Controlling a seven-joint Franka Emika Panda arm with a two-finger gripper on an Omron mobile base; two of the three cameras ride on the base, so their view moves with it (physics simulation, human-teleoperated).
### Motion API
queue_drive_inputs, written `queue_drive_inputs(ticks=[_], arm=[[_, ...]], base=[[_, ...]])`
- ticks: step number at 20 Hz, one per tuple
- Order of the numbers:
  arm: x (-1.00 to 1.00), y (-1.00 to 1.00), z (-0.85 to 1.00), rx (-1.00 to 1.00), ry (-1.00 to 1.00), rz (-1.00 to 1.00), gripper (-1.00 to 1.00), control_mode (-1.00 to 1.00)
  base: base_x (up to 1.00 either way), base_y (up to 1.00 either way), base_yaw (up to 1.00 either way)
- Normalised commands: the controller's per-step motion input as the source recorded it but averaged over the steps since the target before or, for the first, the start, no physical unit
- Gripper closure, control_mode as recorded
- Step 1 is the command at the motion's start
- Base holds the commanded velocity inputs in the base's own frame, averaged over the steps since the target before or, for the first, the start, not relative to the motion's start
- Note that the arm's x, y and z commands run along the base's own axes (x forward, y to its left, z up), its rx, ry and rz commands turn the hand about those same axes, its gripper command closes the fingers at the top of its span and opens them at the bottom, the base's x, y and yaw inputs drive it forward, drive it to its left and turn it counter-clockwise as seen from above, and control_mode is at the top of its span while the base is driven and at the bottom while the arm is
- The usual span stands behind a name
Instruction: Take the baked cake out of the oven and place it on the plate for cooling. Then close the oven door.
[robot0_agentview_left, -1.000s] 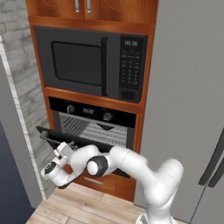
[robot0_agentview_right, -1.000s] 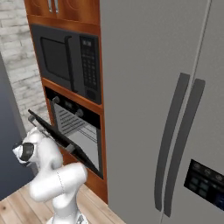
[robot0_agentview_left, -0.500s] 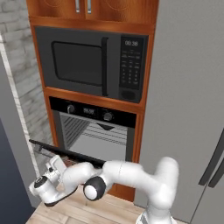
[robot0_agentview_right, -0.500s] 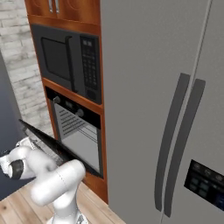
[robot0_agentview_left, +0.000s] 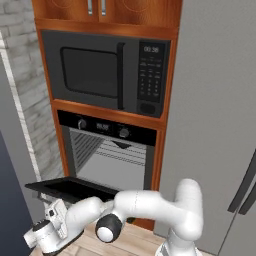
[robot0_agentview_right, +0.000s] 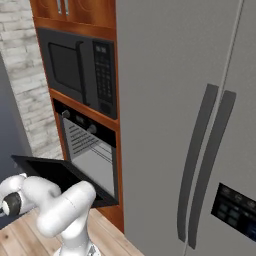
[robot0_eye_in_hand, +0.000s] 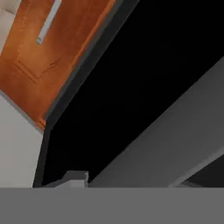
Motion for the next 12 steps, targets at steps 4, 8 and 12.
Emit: queue_drive_inputs(ticks=[4,8,12], arm=[[0.13,0.28,-0.78,0.03,0.55,0.07,-1.00,-1.00],[-0.35,0.02,-0.26,0.10,0.46,0.11,-1.00,-1.00],[-0.98,0.02,0.11,0.15,0.37,0.12,-1.00,-1.00]], base=[[0.00,0.00,0.00],[0.00,0.00,0.00],[0.00,0.00,0.00]])
